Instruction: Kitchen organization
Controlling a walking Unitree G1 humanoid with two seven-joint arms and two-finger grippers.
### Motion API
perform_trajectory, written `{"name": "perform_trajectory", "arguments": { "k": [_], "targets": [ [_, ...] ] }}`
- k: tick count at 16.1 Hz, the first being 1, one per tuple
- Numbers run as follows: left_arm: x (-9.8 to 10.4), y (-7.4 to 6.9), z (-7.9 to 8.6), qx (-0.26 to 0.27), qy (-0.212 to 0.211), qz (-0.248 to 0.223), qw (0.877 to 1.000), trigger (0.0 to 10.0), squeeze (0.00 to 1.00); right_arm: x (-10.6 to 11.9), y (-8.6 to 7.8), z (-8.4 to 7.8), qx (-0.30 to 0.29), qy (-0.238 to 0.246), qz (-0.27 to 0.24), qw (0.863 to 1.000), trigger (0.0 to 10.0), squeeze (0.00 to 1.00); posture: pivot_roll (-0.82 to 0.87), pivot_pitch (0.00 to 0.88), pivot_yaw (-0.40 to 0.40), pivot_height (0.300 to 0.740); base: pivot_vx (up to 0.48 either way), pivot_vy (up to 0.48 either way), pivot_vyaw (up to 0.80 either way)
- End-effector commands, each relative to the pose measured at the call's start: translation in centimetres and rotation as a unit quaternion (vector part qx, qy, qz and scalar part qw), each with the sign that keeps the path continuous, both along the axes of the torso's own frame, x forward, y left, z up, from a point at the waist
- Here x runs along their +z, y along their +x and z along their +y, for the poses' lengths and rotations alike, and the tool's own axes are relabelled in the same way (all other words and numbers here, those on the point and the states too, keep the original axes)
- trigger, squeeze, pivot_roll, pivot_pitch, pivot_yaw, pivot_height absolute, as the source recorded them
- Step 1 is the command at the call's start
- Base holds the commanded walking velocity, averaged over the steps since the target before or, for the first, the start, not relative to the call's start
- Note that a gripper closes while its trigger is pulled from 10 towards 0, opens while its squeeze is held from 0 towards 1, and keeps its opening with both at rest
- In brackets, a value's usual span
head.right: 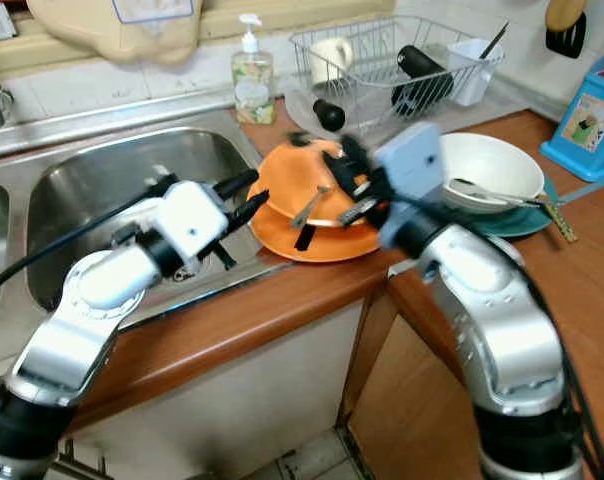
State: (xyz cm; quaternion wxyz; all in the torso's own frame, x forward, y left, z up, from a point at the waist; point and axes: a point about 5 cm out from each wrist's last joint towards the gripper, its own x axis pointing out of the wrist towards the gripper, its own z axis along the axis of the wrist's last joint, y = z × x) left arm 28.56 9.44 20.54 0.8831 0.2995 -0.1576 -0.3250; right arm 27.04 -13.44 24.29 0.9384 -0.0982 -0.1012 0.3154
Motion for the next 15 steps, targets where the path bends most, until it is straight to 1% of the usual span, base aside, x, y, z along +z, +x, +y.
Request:
{"name": "perform_trajectory", "arguments": {
  "k": [1,2,4,6,9,11,13,14,15],
  "targets": [
    [0.1,0.4,-0.2,0.005,0.022,-0.018,1.000,10.0,0.00,-0.1,-0.4,0.6,0.021,0.000,0.007,1.000,0.0,0.00,-0.16,0.000,0.058,0.740,0.000,0.000,0.00],
    [0.3,0.6,-0.2,0.007,0.027,-0.026,0.999,10.0,0.00,-0.1,-0.5,0.9,0.026,0.001,0.008,1.000,0.0,0.00,-0.16,0.000,0.062,0.740,0.000,0.000,0.00],
    [0.4,1.3,-0.6,0.006,0.057,-0.056,0.997,10.0,0.00,0.1,-0.8,1.7,0.045,0.008,0.018,0.999,0.0,0.00,-0.16,0.000,0.066,0.740,0.000,0.000,0.00],
    [0.5,1.5,-0.7,0.005,0.067,-0.069,0.995,10.0,0.00,0.1,-1.1,1.9,0.054,0.007,0.023,0.998,0.0,0.00,-0.16,0.000,0.066,0.740,0.000,0.000,0.00],
    [0.3,1.7,-0.9,0.001,0.077,-0.073,0.994,10.0,0.00,0.1,-1.2,2.2,0.061,0.002,0.027,0.998,0.0,0.00,-0.17,0.000,0.064,0.740,0.000,0.000,0.00],
    [0.0,1.9,-1.1,0.005,0.088,-0.081,0.993,10.0,0.00,0.2,-1.4,2.7,0.076,0.000,0.031,0.997,0.0,0.00,-0.16,0.000,0.058,0.740,0.000,0.000,0.00],
    [0.1,2.0,-1.2,0.006,0.082,-0.081,0.993,10.0,0.00,0.0,-1.7,3.1,0.090,-0.005,0.037,0.995,0.0,0.00,-0.16,0.000,0.056,0.740,0.000,0.000,0.00],
    [-0.1,1.9,-1.2,0.000,0.083,-0.076,0.994,6.9,0.00,-0.1,-1.7,3.2,0.093,-0.006,0.039,0.995,0.0,0.00,-0.16,0.000,0.057,0.740,0.000,0.000,0.00],
    [-0.1,1.9,-1.2,0.000,0.084,-0.076,0.994,2.7,0.00,-0.1,-1.7,3.2,0.093,-0.006,0.039,0.995,0.0,0.00,-0.16,0.000,0.057,0.740,0.000,0.000,0.00]
  ]
}}
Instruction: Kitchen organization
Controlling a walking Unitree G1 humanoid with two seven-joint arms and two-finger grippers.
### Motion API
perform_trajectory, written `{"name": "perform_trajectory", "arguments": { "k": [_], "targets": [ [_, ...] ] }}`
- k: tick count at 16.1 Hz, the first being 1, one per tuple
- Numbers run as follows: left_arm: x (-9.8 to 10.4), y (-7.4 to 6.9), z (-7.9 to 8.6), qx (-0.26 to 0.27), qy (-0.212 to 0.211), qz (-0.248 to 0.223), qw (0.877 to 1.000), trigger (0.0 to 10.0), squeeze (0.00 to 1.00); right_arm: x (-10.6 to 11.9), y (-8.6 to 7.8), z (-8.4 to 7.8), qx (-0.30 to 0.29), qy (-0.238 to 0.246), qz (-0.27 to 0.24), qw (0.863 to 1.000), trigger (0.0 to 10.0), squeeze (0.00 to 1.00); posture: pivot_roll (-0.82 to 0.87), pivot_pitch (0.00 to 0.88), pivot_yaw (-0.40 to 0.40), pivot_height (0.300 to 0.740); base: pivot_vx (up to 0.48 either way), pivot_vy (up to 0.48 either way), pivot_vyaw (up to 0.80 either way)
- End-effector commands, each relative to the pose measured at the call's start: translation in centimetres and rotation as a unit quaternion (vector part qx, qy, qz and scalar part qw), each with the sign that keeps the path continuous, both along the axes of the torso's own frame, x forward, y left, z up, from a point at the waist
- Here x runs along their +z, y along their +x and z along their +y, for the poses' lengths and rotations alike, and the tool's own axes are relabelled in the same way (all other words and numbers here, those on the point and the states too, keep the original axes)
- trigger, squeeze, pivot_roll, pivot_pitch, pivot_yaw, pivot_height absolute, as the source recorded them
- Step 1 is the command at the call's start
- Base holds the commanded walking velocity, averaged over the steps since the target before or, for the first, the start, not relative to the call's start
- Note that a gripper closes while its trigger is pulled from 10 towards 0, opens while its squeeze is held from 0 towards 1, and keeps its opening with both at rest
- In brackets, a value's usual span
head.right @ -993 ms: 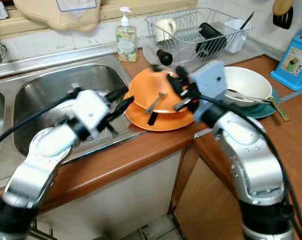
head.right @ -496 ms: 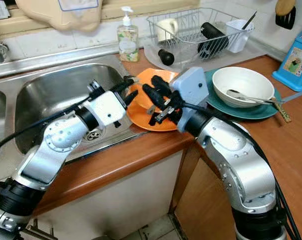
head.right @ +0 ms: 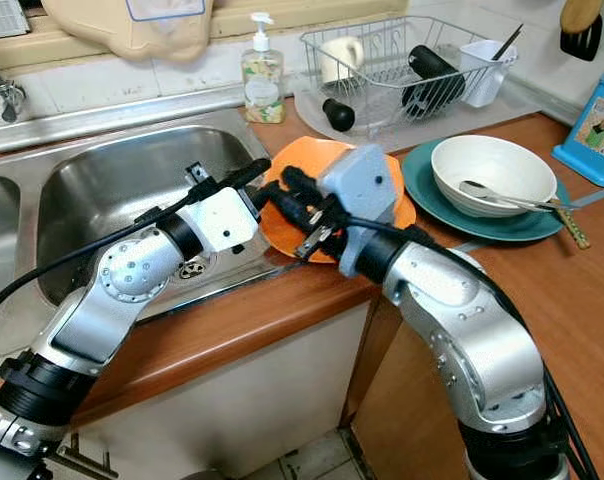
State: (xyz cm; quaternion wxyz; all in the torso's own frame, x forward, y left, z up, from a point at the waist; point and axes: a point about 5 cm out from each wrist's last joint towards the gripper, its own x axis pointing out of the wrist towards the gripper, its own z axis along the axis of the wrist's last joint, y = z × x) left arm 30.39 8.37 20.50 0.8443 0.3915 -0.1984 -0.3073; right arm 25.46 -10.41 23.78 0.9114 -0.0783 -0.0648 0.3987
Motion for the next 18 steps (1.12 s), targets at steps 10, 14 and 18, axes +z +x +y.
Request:
{"name": "perform_trajectory", "arguments": {
  "k": [10,14,18],
  "targets": [
    [-0.5,0.2,1.3,0.003,0.038,0.006,0.999,0.0,0.00,0.5,0.3,0.3,-0.015,0.025,0.005,1.000,10.0,1.00,-0.16,0.000,0.065,0.740,0.000,0.000,0.00],
    [-0.3,1.8,5.4,0.063,0.068,0.002,0.996,0.0,0.00,0.8,0.1,-0.4,-0.026,0.011,-0.010,1.000,10.0,0.00,-0.16,0.000,0.078,0.740,0.000,0.000,0.00],
    [-1.2,3.2,8.3,0.117,0.111,0.036,0.986,0.0,0.00,0.2,-0.5,-1.2,-0.034,-0.001,0.004,0.999,10.0,0.00,-0.17,0.000,0.080,0.740,0.000,0.000,0.00]
  ]
}}
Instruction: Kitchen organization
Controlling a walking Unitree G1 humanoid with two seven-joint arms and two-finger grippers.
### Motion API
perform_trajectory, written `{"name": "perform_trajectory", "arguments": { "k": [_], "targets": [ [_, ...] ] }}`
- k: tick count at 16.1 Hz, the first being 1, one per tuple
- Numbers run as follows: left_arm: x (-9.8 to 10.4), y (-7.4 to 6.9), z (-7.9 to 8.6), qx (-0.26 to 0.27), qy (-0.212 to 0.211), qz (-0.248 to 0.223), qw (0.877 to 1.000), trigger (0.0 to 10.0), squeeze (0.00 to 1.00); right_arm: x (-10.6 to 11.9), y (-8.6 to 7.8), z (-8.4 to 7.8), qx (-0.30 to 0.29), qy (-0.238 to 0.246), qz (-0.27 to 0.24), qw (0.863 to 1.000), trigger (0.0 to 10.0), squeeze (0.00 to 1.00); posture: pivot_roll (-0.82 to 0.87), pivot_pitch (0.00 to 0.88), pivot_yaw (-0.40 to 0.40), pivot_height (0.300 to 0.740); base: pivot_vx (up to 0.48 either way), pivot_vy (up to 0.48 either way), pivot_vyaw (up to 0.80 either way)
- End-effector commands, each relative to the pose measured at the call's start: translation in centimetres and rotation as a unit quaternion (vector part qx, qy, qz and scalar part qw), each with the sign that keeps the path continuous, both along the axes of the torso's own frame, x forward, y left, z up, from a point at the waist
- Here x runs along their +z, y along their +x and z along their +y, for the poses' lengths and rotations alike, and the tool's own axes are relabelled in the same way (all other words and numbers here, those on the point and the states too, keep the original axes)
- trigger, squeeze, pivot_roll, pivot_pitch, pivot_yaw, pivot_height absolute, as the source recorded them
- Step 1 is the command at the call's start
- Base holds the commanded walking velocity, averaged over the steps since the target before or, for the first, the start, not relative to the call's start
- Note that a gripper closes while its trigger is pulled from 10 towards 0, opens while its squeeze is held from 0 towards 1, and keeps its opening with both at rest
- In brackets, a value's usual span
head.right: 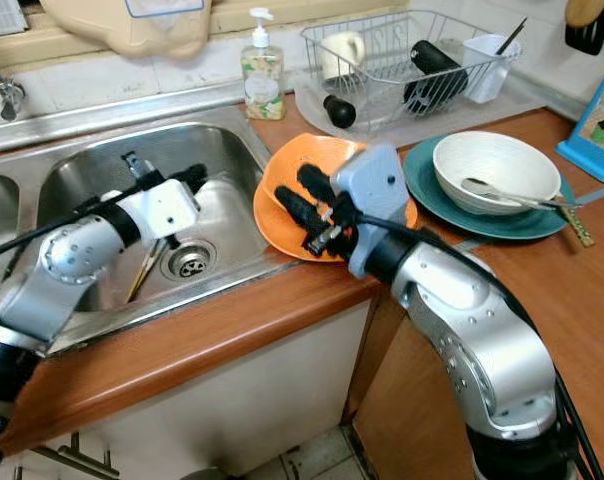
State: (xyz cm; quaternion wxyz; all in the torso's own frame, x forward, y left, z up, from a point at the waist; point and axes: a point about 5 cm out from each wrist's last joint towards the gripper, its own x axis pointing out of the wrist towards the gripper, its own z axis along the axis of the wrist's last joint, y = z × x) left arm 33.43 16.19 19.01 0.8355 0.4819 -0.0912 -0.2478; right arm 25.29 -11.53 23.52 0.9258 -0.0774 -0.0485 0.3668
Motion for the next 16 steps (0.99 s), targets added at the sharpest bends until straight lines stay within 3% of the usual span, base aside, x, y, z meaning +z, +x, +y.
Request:
{"name": "perform_trajectory", "arguments": {
  "k": [1,2,3,4,5,6,7,8,12,13,16],
  "targets": [
    [-1.0,0.8,1.4,0.033,0.036,0.039,0.998,0.0,0.00,0.2,-0.6,-0.2,0.000,-0.005,-0.004,1.000,10.0,0.00,-0.17,0.000,0.080,0.740,0.000,0.000,0.00],
    [-2.3,1.3,2.3,0.054,0.056,0.084,0.993,2.4,0.00,0.0,-0.8,-0.2,-0.001,-0.011,-0.001,1.000,10.0,0.00,-0.18,0.000,0.080,0.740,0.000,0.000,0.00],
    [-3.7,1.6,2.7,0.061,0.084,0.126,0.987,3.4,0.00,-0.2,-1.0,-0.2,-0.002,-0.017,0.003,1.000,10.0,0.00,-0.18,0.000,0.074,0.740,0.000,0.000,0.00],
    [-4.1,1.9,2.9,0.071,0.085,0.139,0.984,4.0,0.00,-0.3,-1.1,-0.3,-0.002,-0.019,0.006,1.000,10.0,0.00,-0.18,0.000,0.074,0.740,0.000,0.000,0.00],
    [-4.8,2.3,3.3,0.090,0.095,0.161,0.978,10.0,0.00,-0.4,-1.4,-0.3,0.000,-0.025,0.010,1.000,10.0,0.00,-0.19,0.000,0.073,0.740,0.000,0.000,0.00],
    [-5.3,2.8,3.9,0.113,0.097,0.179,0.972,10.0,0.00,-0.5,-1.7,-0.2,0.002,-0.029,0.012,0.999,10.0,0.00,-0.19,0.000,0.077,0.740,0.000,0.000,0.00],
    [-5.6,3.1,4.2,0.127,0.098,0.193,0.968,10.0,0.58,-0.6,-1.8,-0.2,0.001,-0.031,0.013,0.999,10.0,0.00,-0.20,0.000,0.083,0.740,0.000,0.000,0.00],
    [-6.0,3.2,4.5,0.135,0.100,0.215,0.962,10.0,1.00,-0.6,-1.8,-0.3,-0.010,-0.035,0.010,0.999,10.0,0.00,-0.20,0.000,0.086,0.740,0.000,0.000,0.00],
    [-7.5,2.9,4.6,0.127,0.129,0.270,0.946,10.0,1.00,-1.0,-1.1,-0.4,-0.060,-0.043,0.001,0.997,10.0,0.00,-0.20,0.000,0.086,0.740,0.000,0.000,0.00],
    [-7.6,2.9,4.5,0.128,0.121,0.272,0.946,10.0,1.00,-1.2,-0.9,-0.3,-0.071,-0.049,-0.004,0.996,10.0,1.00,-0.20,0.000,0.084,0.740,0.000,0.000,0.00],
    [-7.5,3.0,4.6,0.130,0.124,0.254,0.950,10.0,1.00,-1.5,-0.4,0.4,-0.065,-0.035,-0.008,0.997,10.0,1.00,-0.19,0.000,0.078,0.740,0.000,0.000,0.00]
  ]
}}
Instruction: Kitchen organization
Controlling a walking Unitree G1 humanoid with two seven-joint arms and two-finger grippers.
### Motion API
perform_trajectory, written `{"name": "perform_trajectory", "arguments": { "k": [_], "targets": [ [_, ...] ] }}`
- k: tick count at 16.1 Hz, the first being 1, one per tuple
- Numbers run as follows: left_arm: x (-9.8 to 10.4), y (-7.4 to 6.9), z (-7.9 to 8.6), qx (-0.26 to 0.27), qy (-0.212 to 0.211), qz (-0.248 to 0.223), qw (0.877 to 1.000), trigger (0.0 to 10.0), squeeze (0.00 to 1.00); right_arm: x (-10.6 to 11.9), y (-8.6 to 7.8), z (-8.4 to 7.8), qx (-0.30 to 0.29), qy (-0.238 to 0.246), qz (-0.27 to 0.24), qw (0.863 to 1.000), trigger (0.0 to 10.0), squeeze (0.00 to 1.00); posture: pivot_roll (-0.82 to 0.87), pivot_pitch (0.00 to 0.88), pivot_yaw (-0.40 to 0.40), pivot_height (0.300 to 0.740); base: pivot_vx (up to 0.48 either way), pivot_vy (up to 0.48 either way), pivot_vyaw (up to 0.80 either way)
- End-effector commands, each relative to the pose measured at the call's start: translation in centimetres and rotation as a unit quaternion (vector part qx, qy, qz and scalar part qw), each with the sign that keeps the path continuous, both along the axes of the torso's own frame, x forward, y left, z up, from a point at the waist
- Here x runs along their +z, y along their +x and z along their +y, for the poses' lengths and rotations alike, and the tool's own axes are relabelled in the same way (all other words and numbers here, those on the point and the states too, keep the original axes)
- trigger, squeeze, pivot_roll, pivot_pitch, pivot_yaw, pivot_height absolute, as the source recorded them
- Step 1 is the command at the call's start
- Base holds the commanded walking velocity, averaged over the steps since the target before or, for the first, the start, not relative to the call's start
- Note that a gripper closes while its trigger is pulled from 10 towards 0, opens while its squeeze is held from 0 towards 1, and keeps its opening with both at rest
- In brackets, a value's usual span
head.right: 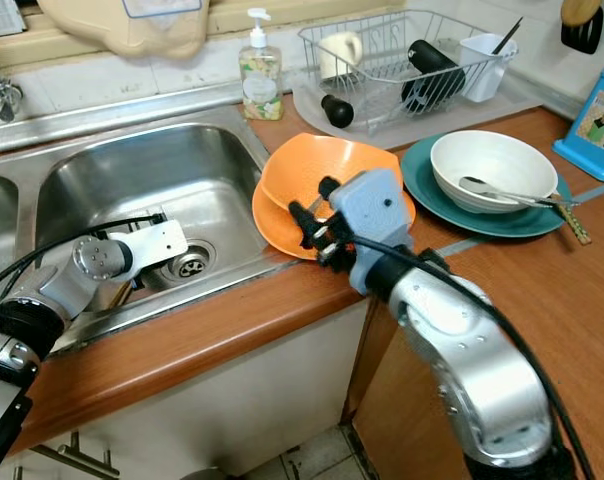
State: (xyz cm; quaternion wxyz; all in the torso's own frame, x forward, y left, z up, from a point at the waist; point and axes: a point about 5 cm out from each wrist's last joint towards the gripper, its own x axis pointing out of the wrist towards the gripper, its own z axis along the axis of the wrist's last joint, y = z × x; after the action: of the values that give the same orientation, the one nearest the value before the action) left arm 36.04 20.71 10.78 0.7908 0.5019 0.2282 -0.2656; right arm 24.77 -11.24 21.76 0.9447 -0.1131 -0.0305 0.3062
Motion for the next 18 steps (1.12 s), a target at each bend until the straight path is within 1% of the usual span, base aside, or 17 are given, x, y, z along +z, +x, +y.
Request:
{"name": "perform_trajectory", "arguments": {
  "k": [1,2,3,4,5,6,7,8,9,12,13,14,15,17,18],
  "targets": [
    [1.2,0.5,0.2,0.005,-0.002,-0.031,1.000,10.0,1.00,0.1,0.1,0.5,0.011,-0.005,-0.004,1.000,10.0,1.00,-0.19,0.000,0.071,0.740,0.000,0.000,0.00],
    [1.6,0.6,0.2,0.013,-0.031,-0.042,0.999,10.0,0.80,-0.2,0.3,0.8,0.017,-0.017,0.000,1.000,10.0,1.00,-0.19,0.000,0.071,0.740,0.000,0.000,0.00],
    [1.9,0.6,0.1,0.016,-0.049,-0.047,0.998,10.0,0.44,-0.3,0.3,1.0,0.020,-0.027,0.002,0.999,10.0,1.00,-0.18,0.000,0.064,0.740,0.000,0.000,0.00],
    [2.4,0.6,0.0,0.022,-0.079,-0.065,0.995,10.0,0.00,-0.8,0.6,1.2,0.016,-0.047,0.004,0.999,10.0,1.00,-0.18,0.000,0.060,0.740,0.000,0.000,0.00],
    [2.6,0.6,0.0,0.025,-0.087,-0.071,0.993,10.0,0.00,-0.9,0.7,1.2,0.013,-0.053,0.004,0.999,10.0,1.00,-0.18,0.000,0.060,0.740,0.000,0.000,0.00],
    [3.2,0.4,0.1,0.029,-0.117,-0.086,0.989,10.0,0.00,-1.0,1.3,1.2,-0.010,-0.051,0.002,0.999,10.0,1.00,-0.17,0.000,0.055,0.740,0.000,0.000,0.00],
    [3.5,0.2,0.1,0.028,-0.128,-0.090,0.987,10.0,0.00,-1.1,1.5,1.2,-0.022,-0.047,0.002,0.999,10.0,1.00,-0.17,0.000,0.055,0.740,0.000,0.000,0.00],
    [3.6,-0.7,0.2,0.013,-0.133,-0.080,0.988,10.0,0.00,-1.2,2.0,1.2,-0.038,-0.048,0.004,0.998,10.0,0.00,-0.17,0.000,0.054,0.740,0.000,0.000,0.00],
    [3.6,-0.9,0.2,0.009,-0.133,-0.076,0.988,10.0,0.00,-1.2,2.0,1.2,-0.039,-0.048,0.005,0.998,10.0,0.00,-0.17,0.000,0.054,0.740,0.000,0.000,0.00],
    [4.0,-2.2,-0.2,0.003,-0.188,-0.057,0.981,10.0,0.00,-1.5,2.2,0.9,-0.056,-0.040,0.016,0.998,10.0,0.00,-0.17,0.000,0.053,0.740,0.000,0.000,0.00],
    [4.5,-2.3,-0.5,0.002,-0.211,-0.066,0.975,10.0,0.00,-1.5,2.3,0.8,-0.061,-0.040,0.016,0.997,10.0,0.00,-0.17,0.000,0.054,0.740,0.000,0.000,0.00],
    [5.1,-2.4,-0.8,-0.001,-0.233,-0.075,0.970,10.0,0.00,-1.5,2.3,0.6,-0.065,-0.041,0.017,0.997,10.0,0.00,-0.17,0.000,0.057,0.740,0.000,0.000,0.00],
    [6.3,-3.1,-1.7,-0.018,-0.287,-0.089,0.954,10.0,0.00,-1.6,2.2,0.1,-0.079,-0.041,0.017,0.996,10.0,0.00,-0.18,0.000,0.064,0.740,0.000,0.000,0.00],
    [7.1,-3.9,-2.5,-0.029,-0.325,-0.086,0.941,10.0,0.00,-1.6,2.2,-0.5,-0.092,-0.041,0.017,0.995,10.0,0.00,-0.18,0.000,0.065,0.740,0.000,0.000,0.00],
    [7.4,-4.7,-3.2,-0.044,-0.349,-0.075,0.933,10.0,0.00,-1.7,2.0,-1.1,-0.104,-0.045,0.019,0.993,10.0,0.00,-0.18,0.000,0.066,0.740,0.000,0.000,0.00]
  ]
}}
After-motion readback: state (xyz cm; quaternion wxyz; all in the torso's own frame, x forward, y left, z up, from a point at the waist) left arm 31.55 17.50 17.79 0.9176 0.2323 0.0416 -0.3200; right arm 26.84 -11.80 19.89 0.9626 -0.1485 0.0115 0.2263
